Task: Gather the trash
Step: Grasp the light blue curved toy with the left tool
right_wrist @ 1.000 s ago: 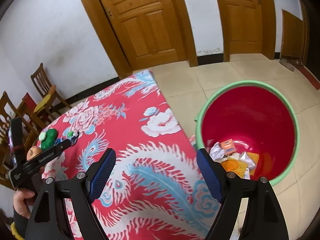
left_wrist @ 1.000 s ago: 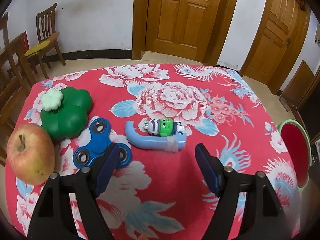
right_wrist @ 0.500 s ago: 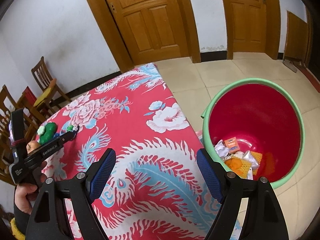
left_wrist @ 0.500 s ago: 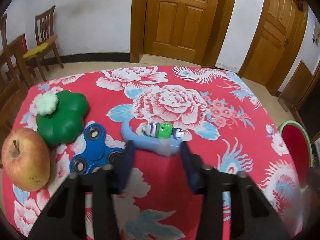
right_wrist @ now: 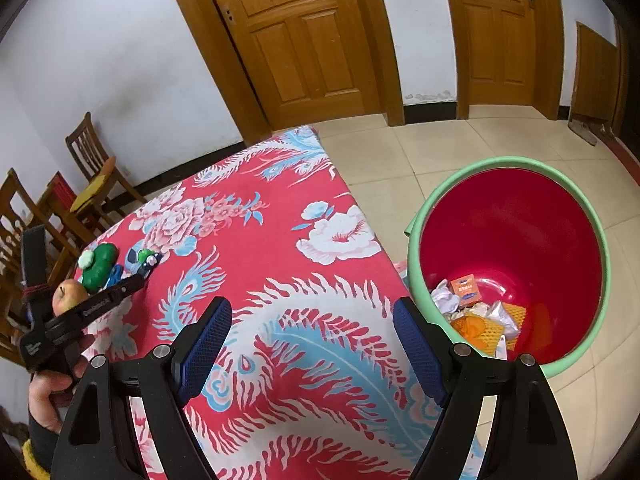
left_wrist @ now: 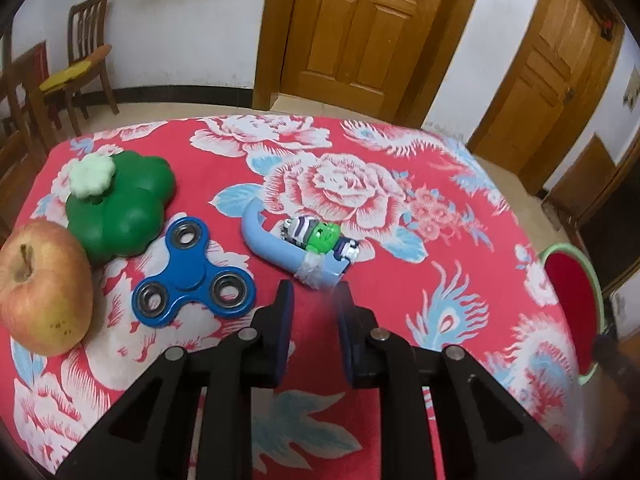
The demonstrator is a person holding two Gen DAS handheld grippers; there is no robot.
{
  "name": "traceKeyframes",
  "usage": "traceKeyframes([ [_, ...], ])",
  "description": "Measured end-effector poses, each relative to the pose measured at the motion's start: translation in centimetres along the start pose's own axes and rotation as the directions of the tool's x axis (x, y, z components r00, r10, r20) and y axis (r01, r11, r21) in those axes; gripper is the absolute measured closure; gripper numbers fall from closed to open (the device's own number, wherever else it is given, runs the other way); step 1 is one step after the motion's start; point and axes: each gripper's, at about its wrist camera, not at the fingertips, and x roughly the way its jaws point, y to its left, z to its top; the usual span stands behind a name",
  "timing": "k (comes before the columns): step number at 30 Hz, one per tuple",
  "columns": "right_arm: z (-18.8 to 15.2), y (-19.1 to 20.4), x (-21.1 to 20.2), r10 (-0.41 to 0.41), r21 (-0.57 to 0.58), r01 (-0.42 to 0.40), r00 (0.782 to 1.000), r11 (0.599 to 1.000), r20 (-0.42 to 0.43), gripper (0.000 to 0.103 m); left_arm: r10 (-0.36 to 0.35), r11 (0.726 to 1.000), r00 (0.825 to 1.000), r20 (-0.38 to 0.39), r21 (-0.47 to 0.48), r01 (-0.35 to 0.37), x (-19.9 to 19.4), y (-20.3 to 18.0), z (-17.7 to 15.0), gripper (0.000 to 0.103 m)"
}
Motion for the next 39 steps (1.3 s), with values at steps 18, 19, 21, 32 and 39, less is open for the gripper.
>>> traceKeyframes([
  [18,0.1,-0.4,0.1,0.010,-0.002,-0.010,1.000,1.000,-0.001,0.019,0.054,0.977,0.999,0.007,-0.207,-0.051,1.7,2.2,2.8,0.068],
  [19,0.1,-0.4,0.1,0.010,0.001,-0.010,1.000,1.000,-0.002,0.019,0.056,0.977,0.998,0.007,-0.206,-0.054,1.7,2.1,2.8,0.068],
  [21,0.1,-0.5,0.2,0.011,0.004,-0.011,1.000,1.000,-0.003,0.019,0.062,0.981,0.998,0.013,-0.186,-0.059,1.7,1.7,2.8,0.071],
  [32,0.0,-0.4,0.0,0.019,0.002,-0.019,1.000,1.000,-0.001,0.019,0.000,0.995,1.000,0.005,-0.097,0.000,1.5,0.4,2.3,0.092],
  [39,-0.1,-0.6,0.0,0.019,0.007,-0.019,1.000,1.000,-0.002,0.019,0.003,0.998,1.000,-0.028,-0.064,-0.005,0.9,-0.2,1.3,0.092],
])
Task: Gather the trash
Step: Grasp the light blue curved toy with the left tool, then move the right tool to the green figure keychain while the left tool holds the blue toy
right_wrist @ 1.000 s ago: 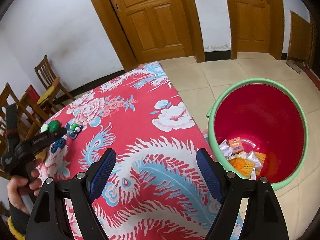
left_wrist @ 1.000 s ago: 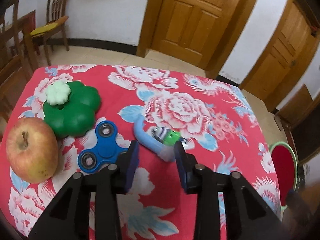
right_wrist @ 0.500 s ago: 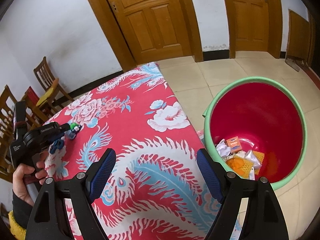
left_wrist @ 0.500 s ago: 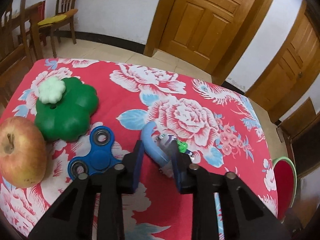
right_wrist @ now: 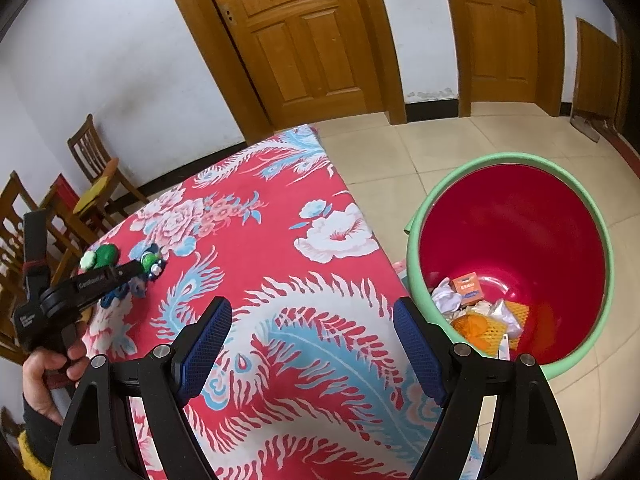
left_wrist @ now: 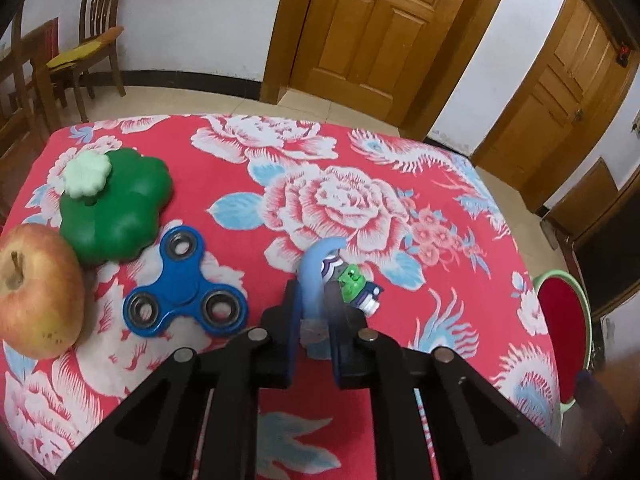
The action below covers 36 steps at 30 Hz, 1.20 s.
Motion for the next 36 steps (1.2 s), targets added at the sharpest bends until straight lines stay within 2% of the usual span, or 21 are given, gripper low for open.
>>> traceKeyframes([
  [3,0.0,0.1,0.0,0.003,-0.003,-0.003,1.000,1.000,-0.001,0.019,-0.002,1.000,1.000,-0.012,0.015,0.002,-0.2,-0.1,-0.3,0.091],
  [5,0.0,0.2,0.0,0.005,-0.007,-0.005,1.000,1.000,0.000,0.019,-0.012,1.000,0.999,-0.034,0.016,0.013,-0.2,0.0,-0.7,0.084],
  [9,0.0,0.2,-0.1,0.006,-0.007,-0.006,1.000,1.000,0.001,0.019,-0.050,0.999,0.997,-0.057,0.005,0.051,-0.4,0.2,-1.6,0.077],
  [14,-0.1,0.5,-0.1,0.012,-0.010,-0.013,1.000,1.000,-0.004,0.019,-0.028,0.998,0.999,-0.034,0.049,0.030,-0.5,-0.3,-1.8,0.077],
  [16,-0.2,0.7,-0.2,0.013,-0.017,-0.013,1.000,1.000,-0.003,0.019,-0.020,0.998,1.000,-0.020,0.067,0.021,-0.9,-0.4,-2.0,0.084],
  [18,-0.2,0.8,-0.3,0.012,-0.021,-0.013,1.000,1.000,-0.001,0.019,-0.026,0.997,1.000,-0.017,0.068,0.027,-1.2,-0.4,-2.2,0.085],
  [29,-0.6,2.0,-0.5,0.035,-0.038,-0.035,0.999,0.999,-0.008,0.019,-0.052,0.998,0.997,0.049,-0.028,0.053,-5.5,1.8,-4.5,0.086],
  [32,-0.8,2.7,-0.5,0.043,-0.050,-0.044,0.999,0.998,-0.013,0.019,-0.048,0.996,0.996,0.070,-0.077,0.053,-6.7,3.0,-5.0,0.086],
  [36,-1.1,3.5,-0.6,0.056,-0.063,-0.057,0.998,0.996,-0.018,0.019,-0.015,0.995,0.995,0.101,-0.092,0.024,-8.4,4.0,-5.9,0.086],
])
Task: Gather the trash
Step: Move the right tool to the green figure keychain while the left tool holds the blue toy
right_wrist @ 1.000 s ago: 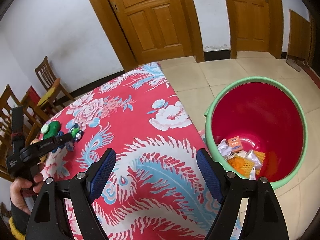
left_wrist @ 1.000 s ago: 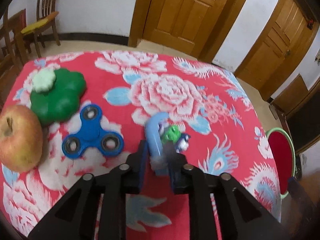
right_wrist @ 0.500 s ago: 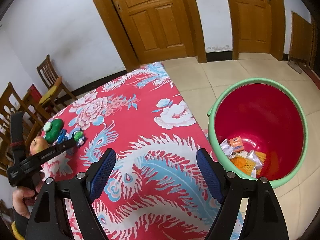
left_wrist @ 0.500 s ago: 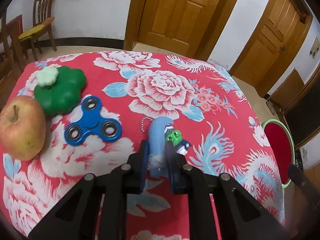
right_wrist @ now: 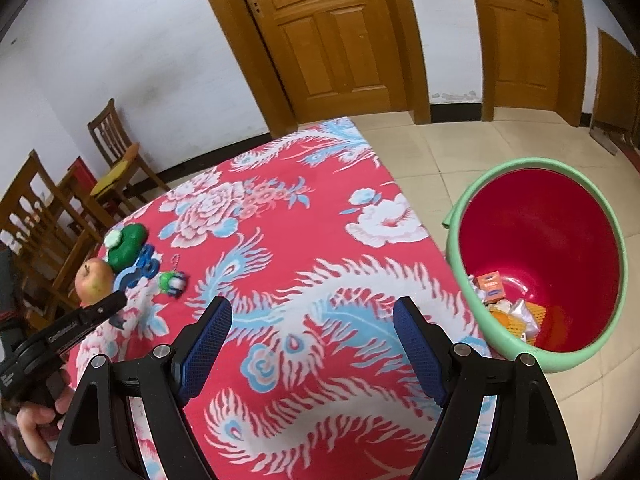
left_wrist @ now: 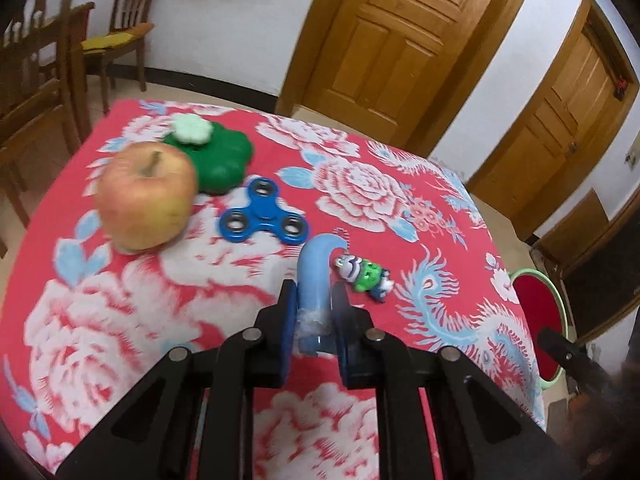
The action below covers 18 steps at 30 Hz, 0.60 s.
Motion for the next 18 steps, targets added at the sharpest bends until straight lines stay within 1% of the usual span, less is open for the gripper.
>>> traceKeyframes([
  [4,-0.2,1.2,0.2,0.012,-0.023,-0.012,1.000,1.000,-0.009,0.019,0.033,0.999,0.999,0.022,-0.015,-0.033,-1.4,1.0,-0.4,0.086],
  [9,-0.3,3.4,1.0,0.037,-0.069,-0.039,0.999,0.997,-0.032,0.019,0.121,0.992,0.991,0.052,-0.032,-0.119,-2.8,2.7,-0.7,0.086],
  [18,-0.5,9.0,3.2,0.073,-0.183,-0.084,0.995,0.979,-0.066,0.019,0.180,0.981,0.981,0.071,-0.087,-0.174,-3.9,5.7,-1.0,0.086],
])
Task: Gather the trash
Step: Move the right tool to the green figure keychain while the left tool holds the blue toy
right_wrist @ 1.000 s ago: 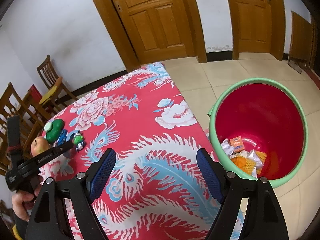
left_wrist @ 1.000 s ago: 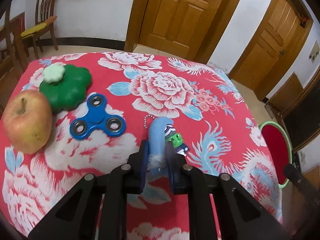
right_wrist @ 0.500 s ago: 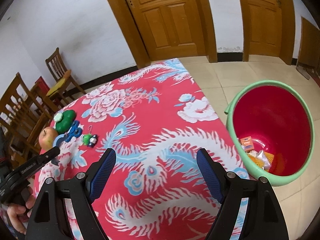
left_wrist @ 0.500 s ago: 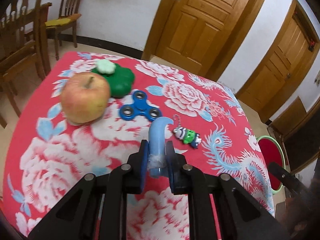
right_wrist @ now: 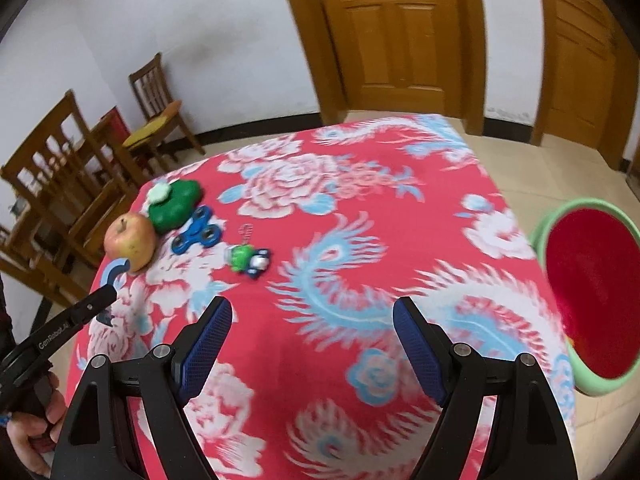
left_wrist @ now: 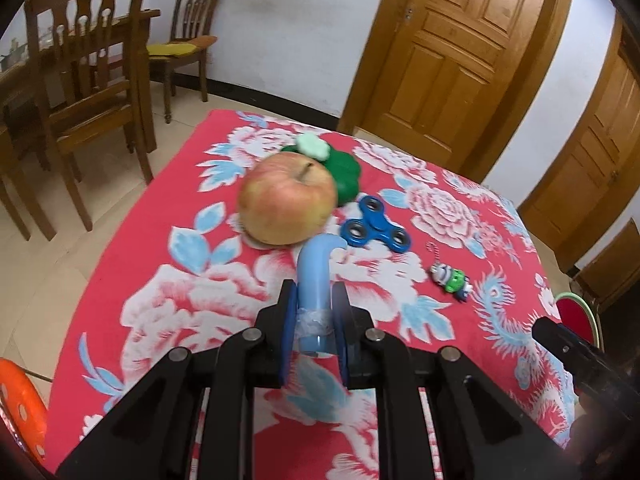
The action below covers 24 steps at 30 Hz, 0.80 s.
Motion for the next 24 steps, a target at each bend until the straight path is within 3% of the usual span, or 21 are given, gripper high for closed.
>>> traceKeyframes([
  [10,0.8,3.6,4.6,0.036,-0.014,-0.036,0.998,0.999,-0.046,0.019,0.033,0.999,0.999,0.015,-0.044,-0.033,0.2,2.5,-0.1,0.086],
  [24,1.7,6.5,9.0,-0.090,-0.044,0.087,0.995,0.995,-0.053,0.020,-0.011,0.996,1.000,0.011,-0.088,0.012,0.7,4.3,0.0,0.086],
])
